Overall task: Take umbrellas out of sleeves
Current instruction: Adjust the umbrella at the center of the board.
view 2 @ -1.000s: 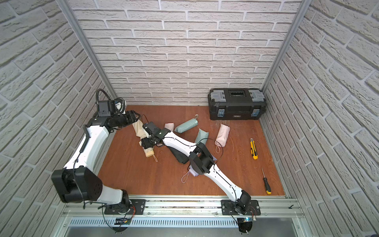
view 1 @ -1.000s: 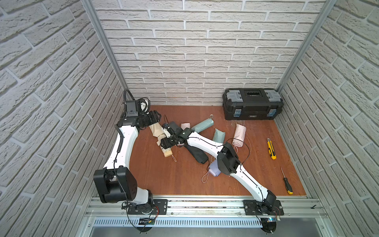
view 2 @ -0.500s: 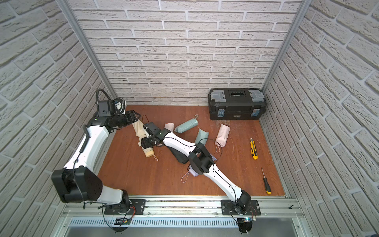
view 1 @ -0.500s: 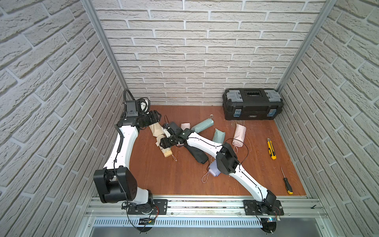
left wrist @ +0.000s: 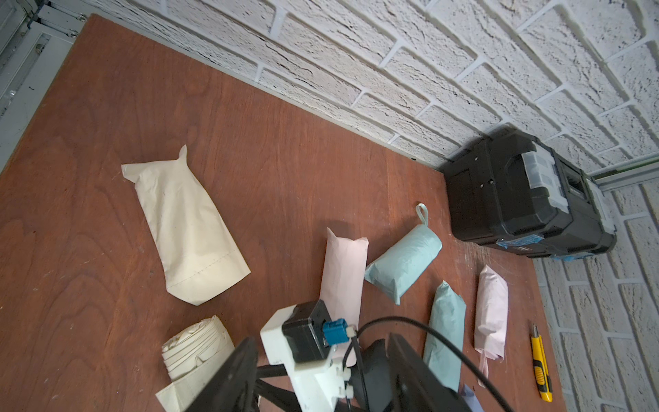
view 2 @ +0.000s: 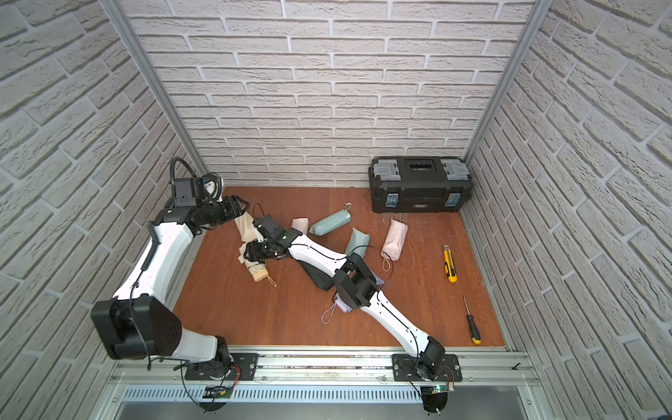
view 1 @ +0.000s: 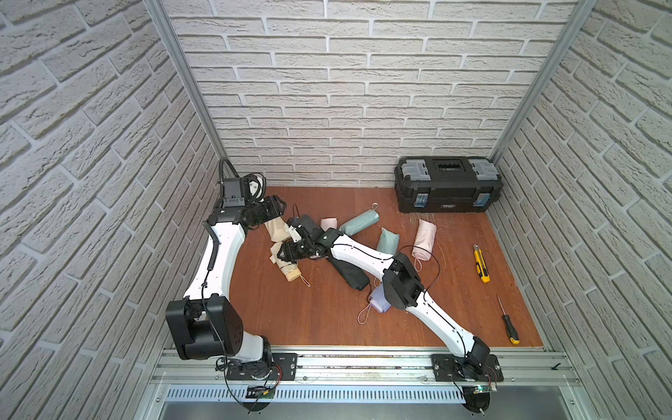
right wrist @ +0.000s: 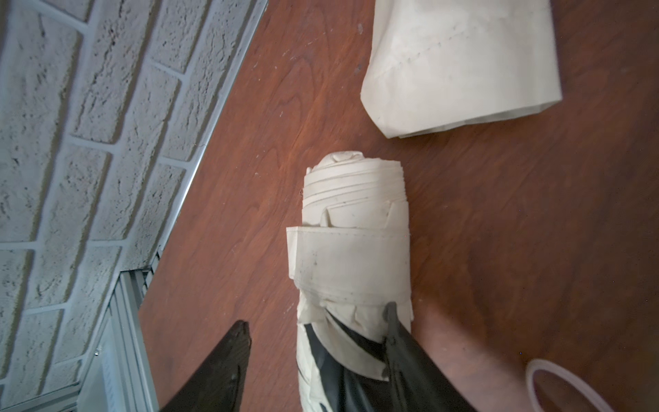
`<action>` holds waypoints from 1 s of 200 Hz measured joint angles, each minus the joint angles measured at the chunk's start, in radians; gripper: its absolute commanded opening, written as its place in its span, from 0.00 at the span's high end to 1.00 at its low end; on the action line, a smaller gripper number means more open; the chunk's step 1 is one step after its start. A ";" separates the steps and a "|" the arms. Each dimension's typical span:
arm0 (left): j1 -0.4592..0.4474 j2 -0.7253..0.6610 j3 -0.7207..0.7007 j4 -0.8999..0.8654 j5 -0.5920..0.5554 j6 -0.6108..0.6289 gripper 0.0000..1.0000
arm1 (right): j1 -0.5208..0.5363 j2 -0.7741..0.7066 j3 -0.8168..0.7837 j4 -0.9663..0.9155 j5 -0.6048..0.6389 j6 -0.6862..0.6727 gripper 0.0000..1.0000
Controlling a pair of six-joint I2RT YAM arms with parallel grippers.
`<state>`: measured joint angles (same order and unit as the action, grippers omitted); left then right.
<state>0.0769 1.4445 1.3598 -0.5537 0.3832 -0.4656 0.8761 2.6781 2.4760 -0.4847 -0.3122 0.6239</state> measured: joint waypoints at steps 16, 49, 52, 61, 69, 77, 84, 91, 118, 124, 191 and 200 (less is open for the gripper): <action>0.000 0.000 0.000 0.000 0.000 0.000 0.39 | 0.000 0.000 0.000 0.014 -0.015 0.022 0.38; 0.000 0.000 0.000 0.000 0.000 0.000 0.39 | 0.000 0.000 0.000 0.017 -0.017 0.030 0.38; 0.000 0.000 0.000 0.000 0.000 0.000 0.39 | 0.000 0.000 0.000 0.014 -0.013 0.028 0.38; 0.000 0.000 0.000 0.000 0.000 0.000 0.39 | 0.000 0.000 0.000 0.005 0.002 0.021 0.38; 0.000 0.000 0.000 0.000 0.000 0.000 0.39 | 0.000 0.000 -0.003 -0.004 0.011 0.014 0.38; 0.000 0.000 0.000 0.000 0.000 0.000 0.39 | 0.000 0.000 -0.006 -0.013 0.023 0.009 0.39; 0.000 0.000 0.000 0.000 0.000 0.000 0.39 | 0.000 0.000 -0.013 -0.024 0.029 0.004 0.39; 0.000 0.000 0.000 0.000 0.000 0.000 0.39 | 0.000 0.000 -0.023 -0.029 0.031 0.001 0.39; 0.000 0.000 0.000 0.000 0.000 0.000 0.39 | 0.001 -0.011 -0.104 -0.016 0.030 -0.003 0.40; 0.000 0.000 0.000 0.000 0.000 0.000 0.39 | 0.001 -0.016 -0.113 -0.008 0.031 -0.004 0.40; 0.002 0.000 0.000 0.000 0.000 0.000 0.39 | 0.025 -0.066 -0.213 0.042 0.004 0.026 0.40; 0.002 0.000 0.000 0.000 0.000 0.000 0.39 | 0.031 -0.072 -0.226 0.050 -0.002 0.034 0.40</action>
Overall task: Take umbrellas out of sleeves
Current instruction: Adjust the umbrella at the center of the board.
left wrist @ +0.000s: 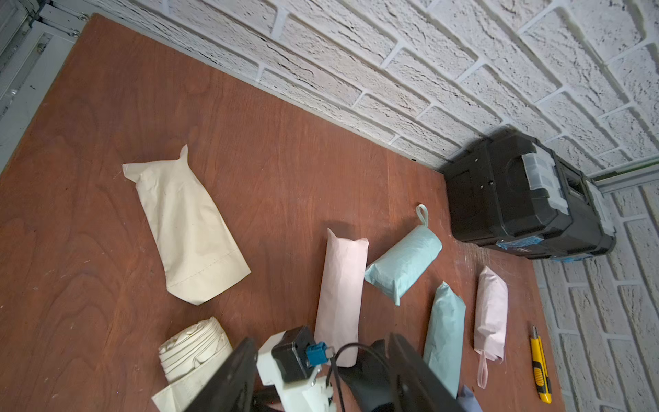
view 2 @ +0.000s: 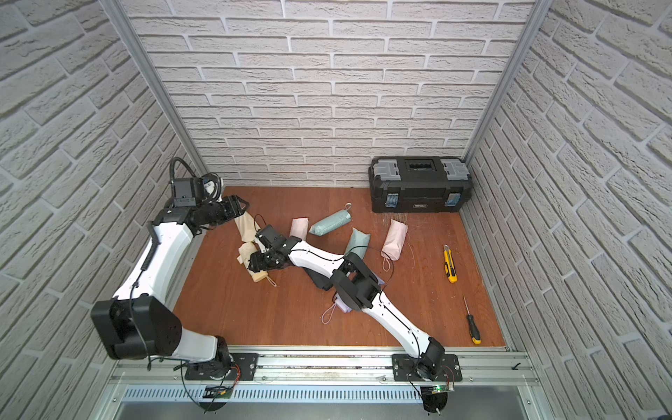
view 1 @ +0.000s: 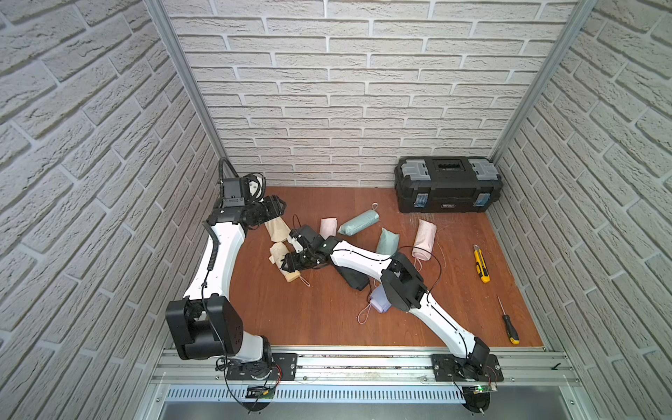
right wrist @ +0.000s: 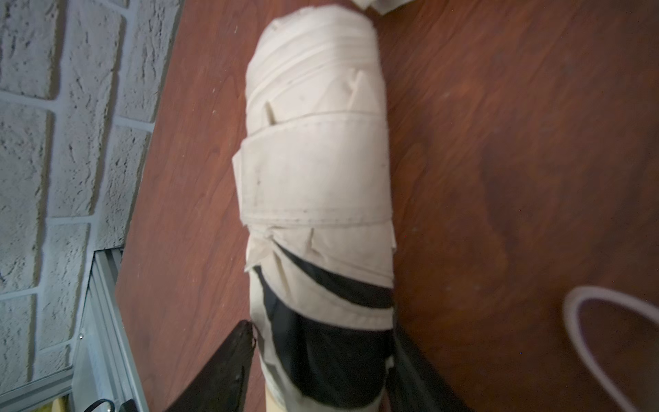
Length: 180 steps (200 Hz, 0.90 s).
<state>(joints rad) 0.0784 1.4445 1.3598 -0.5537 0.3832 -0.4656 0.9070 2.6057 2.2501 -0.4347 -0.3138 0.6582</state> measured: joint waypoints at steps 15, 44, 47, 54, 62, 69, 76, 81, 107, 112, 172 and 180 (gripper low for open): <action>0.000 0.000 0.000 0.000 0.000 0.000 0.38 | 0.009 -0.005 -0.006 0.002 -0.002 0.007 0.40; 0.000 0.002 0.000 0.000 0.000 0.000 0.38 | 0.011 -0.011 -0.007 -0.020 0.006 -0.005 0.39; 0.000 0.002 0.000 0.000 0.000 0.000 0.38 | 0.011 -0.013 -0.009 -0.025 0.008 -0.008 0.39; 0.000 0.003 0.000 0.000 0.000 0.000 0.38 | 0.008 -0.026 -0.024 -0.027 0.014 -0.013 0.39; 0.000 0.005 0.000 0.000 0.000 0.001 0.38 | 0.001 -0.050 -0.057 -0.029 0.025 -0.023 0.39; 0.000 0.006 0.000 0.000 0.000 0.001 0.38 | -0.007 -0.075 -0.089 -0.033 0.035 -0.031 0.39; 0.000 0.008 0.000 0.000 0.000 0.001 0.38 | -0.019 -0.108 -0.128 -0.037 0.051 -0.042 0.39; 0.000 0.009 0.000 0.000 0.000 0.001 0.38 | -0.027 -0.129 -0.153 -0.041 0.060 -0.048 0.39; 0.000 0.013 0.000 0.000 0.000 0.001 0.38 | -0.069 -0.261 -0.301 -0.054 0.122 -0.091 0.39; 0.000 0.014 0.000 0.000 -0.001 0.001 0.38 | -0.077 -0.289 -0.337 -0.050 0.137 -0.097 0.39; 0.000 0.051 0.000 0.000 -0.001 0.002 0.38 | -0.109 -0.473 -0.655 -0.005 0.230 -0.138 0.38; -0.003 0.061 0.000 0.000 -0.001 0.003 0.38 | -0.116 -0.474 -0.675 0.007 0.232 -0.139 0.38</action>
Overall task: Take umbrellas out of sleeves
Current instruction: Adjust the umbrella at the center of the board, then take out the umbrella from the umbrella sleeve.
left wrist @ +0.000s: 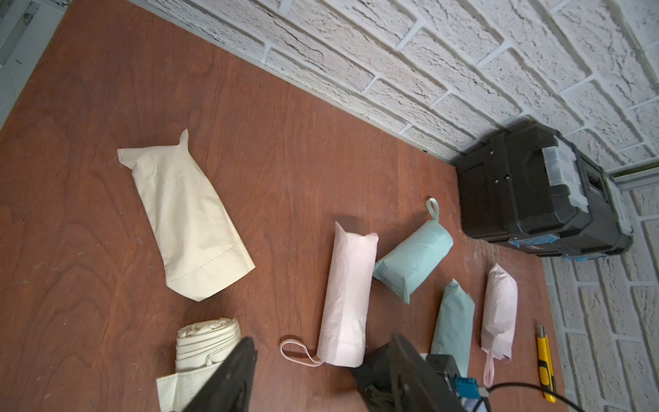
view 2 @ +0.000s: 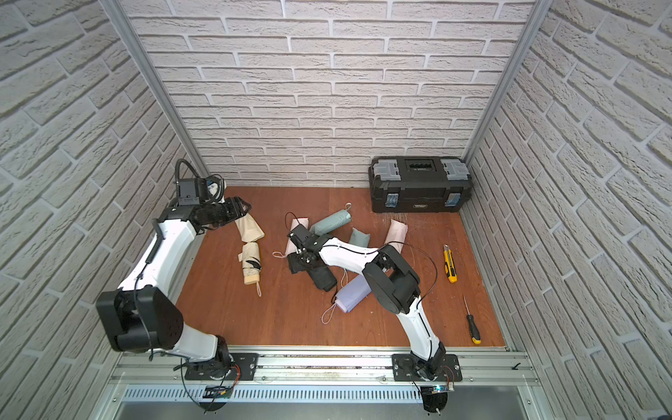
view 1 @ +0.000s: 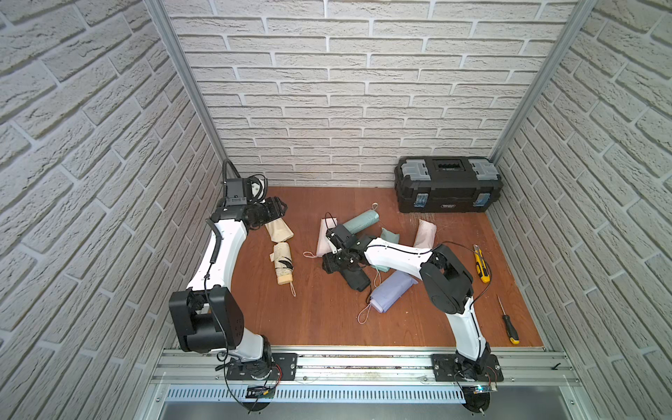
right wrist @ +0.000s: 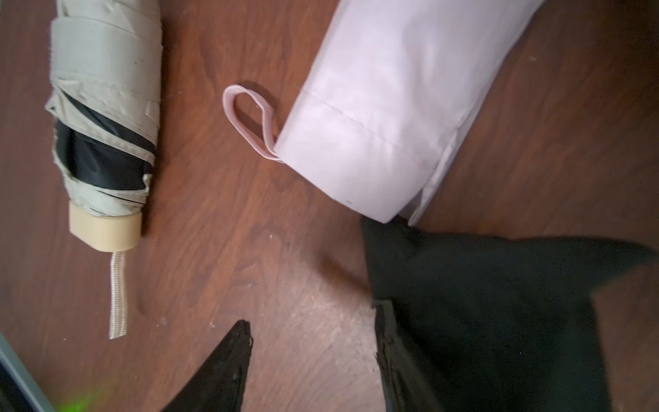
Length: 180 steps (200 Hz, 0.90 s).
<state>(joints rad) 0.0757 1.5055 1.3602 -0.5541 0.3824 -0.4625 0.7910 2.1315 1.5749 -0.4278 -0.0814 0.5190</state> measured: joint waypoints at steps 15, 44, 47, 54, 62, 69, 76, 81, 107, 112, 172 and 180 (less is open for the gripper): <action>-0.009 0.022 0.000 -0.002 -0.001 0.007 0.38 | -0.024 -0.003 -0.034 0.008 0.016 0.000 0.38; -0.032 0.063 0.000 -0.011 -0.002 0.021 0.38 | -0.076 -0.010 -0.055 0.005 0.063 -0.012 0.38; -0.034 0.065 0.000 -0.012 -0.002 0.021 0.38 | -0.082 -0.011 -0.055 0.005 0.064 -0.013 0.38; -0.037 0.069 0.000 -0.015 -0.002 0.023 0.38 | -0.092 -0.013 -0.055 0.006 0.069 -0.018 0.38; -0.039 0.071 0.000 -0.018 -0.002 0.024 0.38 | -0.098 -0.013 -0.053 0.006 0.069 -0.022 0.38; -0.042 0.071 0.000 -0.019 -0.001 0.024 0.38 | -0.101 -0.013 -0.049 0.005 0.068 -0.026 0.39; -0.043 0.071 0.002 -0.019 0.001 0.024 0.38 | -0.100 -0.011 -0.040 -0.002 0.066 -0.029 0.38; -0.043 0.071 0.002 -0.018 0.001 0.024 0.38 | -0.099 -0.010 -0.029 -0.009 0.064 -0.031 0.39; -0.044 0.072 0.003 -0.019 0.002 0.024 0.38 | -0.087 0.007 0.068 -0.030 0.058 -0.042 0.39; -0.045 0.074 0.004 -0.021 0.003 0.025 0.38 | -0.085 0.012 0.087 -0.032 0.058 -0.044 0.39; -0.055 0.077 0.008 -0.023 0.014 0.025 0.38 | -0.044 0.226 0.465 -0.169 0.116 -0.052 0.34; -0.055 0.077 0.008 -0.023 0.016 0.025 0.38 | -0.034 0.254 0.504 -0.199 0.144 -0.052 0.33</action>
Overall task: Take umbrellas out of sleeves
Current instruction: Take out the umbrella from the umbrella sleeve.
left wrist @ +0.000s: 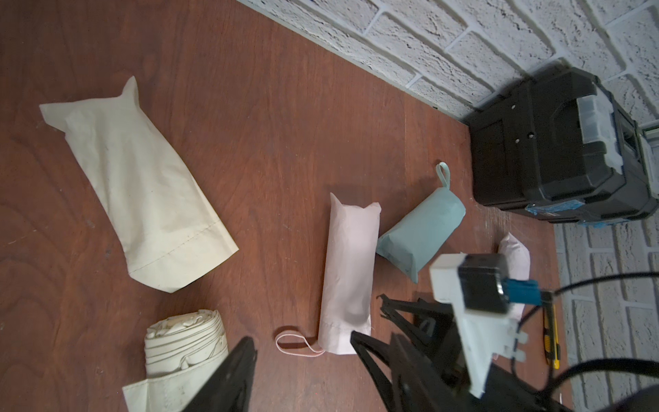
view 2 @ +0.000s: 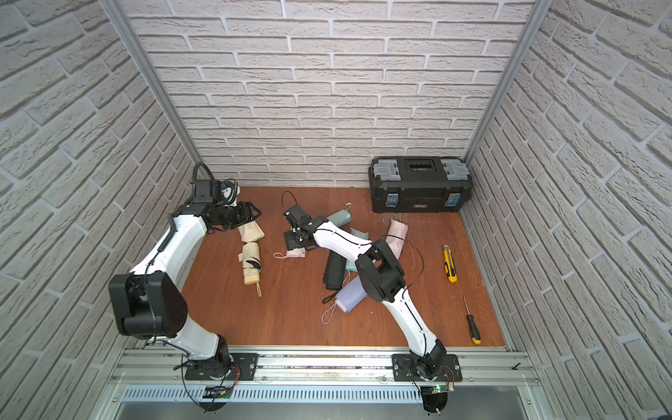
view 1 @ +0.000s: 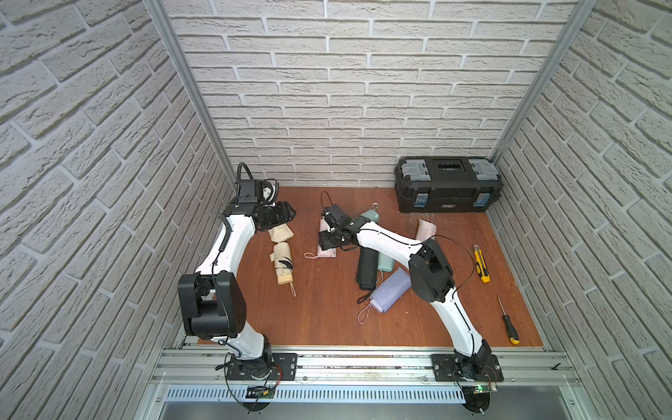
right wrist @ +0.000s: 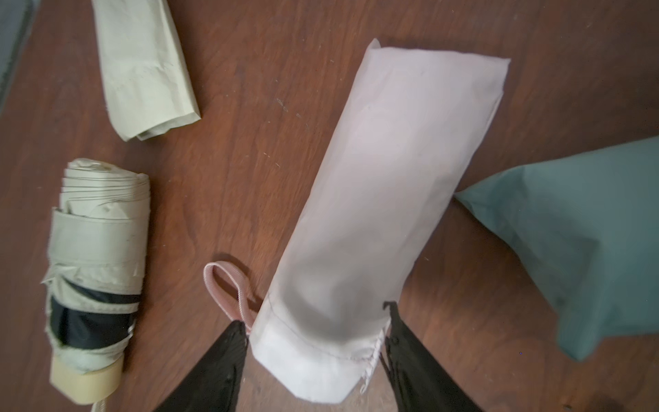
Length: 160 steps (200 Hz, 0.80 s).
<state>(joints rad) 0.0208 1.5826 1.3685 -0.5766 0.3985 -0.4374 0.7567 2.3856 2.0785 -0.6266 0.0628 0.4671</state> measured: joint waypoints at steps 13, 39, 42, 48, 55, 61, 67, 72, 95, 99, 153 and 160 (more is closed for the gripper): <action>-0.001 0.000 0.000 0.000 0.004 0.000 0.38 | 0.018 0.036 0.054 -0.048 0.048 0.000 0.33; -0.001 0.000 0.000 0.000 0.010 0.000 0.38 | 0.047 0.092 0.155 -0.129 0.138 0.008 0.33; -0.001 0.000 0.000 0.000 0.010 0.000 0.38 | 0.050 0.097 0.166 -0.134 0.146 0.008 0.33; -0.001 0.000 0.000 0.000 0.011 0.000 0.38 | 0.053 0.105 0.182 -0.140 0.156 0.008 0.33; -0.001 0.000 0.000 0.000 0.011 -0.001 0.38 | 0.059 0.113 0.201 -0.148 0.165 0.009 0.34; -0.001 0.000 0.000 0.000 0.012 -0.001 0.38 | 0.063 0.122 0.216 -0.154 0.169 0.009 0.34; -0.001 0.000 0.000 0.000 0.013 -0.001 0.38 | 0.065 0.132 0.235 -0.161 0.174 0.009 0.34; -0.001 0.000 0.000 0.000 0.015 -0.001 0.38 | 0.066 0.140 0.246 -0.166 0.176 0.008 0.35; -0.001 -0.001 0.000 0.000 0.019 -0.001 0.38 | 0.065 0.175 0.293 -0.183 0.185 0.005 0.39; -0.001 -0.002 0.000 0.000 0.019 -0.001 0.38 | 0.065 0.179 0.296 -0.184 0.187 0.004 0.39; -0.001 -0.003 0.000 0.001 0.031 -0.002 0.38 | 0.068 0.192 0.303 -0.208 0.239 -0.013 0.49; -0.001 -0.003 0.000 0.001 0.031 -0.002 0.38 | 0.070 0.192 0.303 -0.209 0.244 -0.014 0.49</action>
<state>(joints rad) 0.0200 1.5791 1.3685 -0.5758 0.4297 -0.4389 0.8265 2.5778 2.3810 -0.8360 0.3065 0.4530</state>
